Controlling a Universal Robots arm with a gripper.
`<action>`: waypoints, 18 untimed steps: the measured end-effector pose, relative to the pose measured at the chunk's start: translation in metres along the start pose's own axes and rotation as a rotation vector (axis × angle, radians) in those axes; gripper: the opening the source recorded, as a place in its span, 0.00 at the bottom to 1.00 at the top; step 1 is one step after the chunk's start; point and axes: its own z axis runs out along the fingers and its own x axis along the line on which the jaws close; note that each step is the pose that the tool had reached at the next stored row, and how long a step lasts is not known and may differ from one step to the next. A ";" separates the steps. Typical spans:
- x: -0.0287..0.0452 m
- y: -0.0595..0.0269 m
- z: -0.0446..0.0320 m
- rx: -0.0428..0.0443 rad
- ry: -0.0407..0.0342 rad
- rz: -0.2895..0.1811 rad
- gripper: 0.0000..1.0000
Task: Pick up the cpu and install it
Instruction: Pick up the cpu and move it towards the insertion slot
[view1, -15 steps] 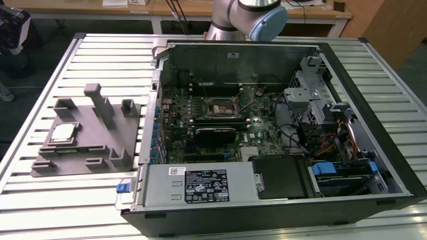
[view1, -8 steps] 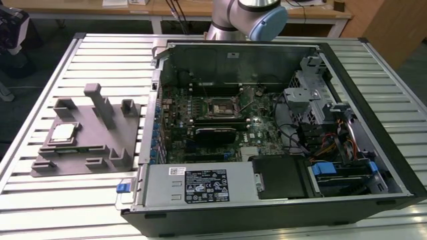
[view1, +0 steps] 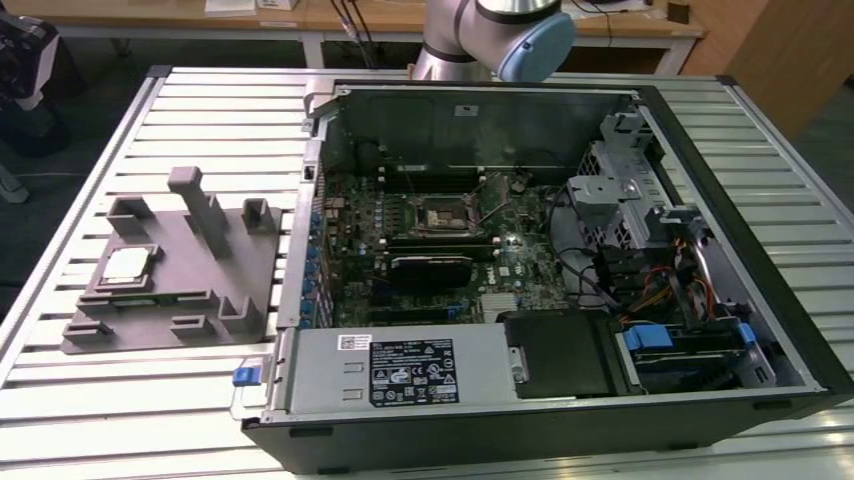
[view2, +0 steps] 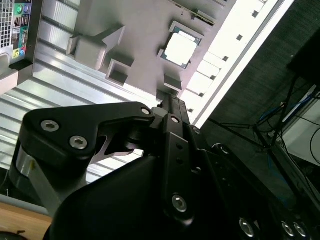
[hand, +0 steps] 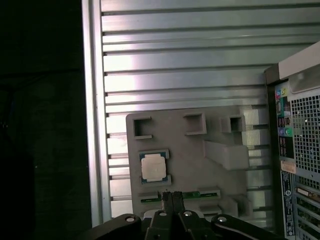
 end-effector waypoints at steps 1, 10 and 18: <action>0.0000 -0.0005 0.0012 0.0000 0.0000 0.000 0.11; 0.0001 -0.0035 0.0110 0.0016 0.0337 -0.051 0.11; 0.0038 -0.0055 0.0241 0.0023 0.0504 -0.062 0.41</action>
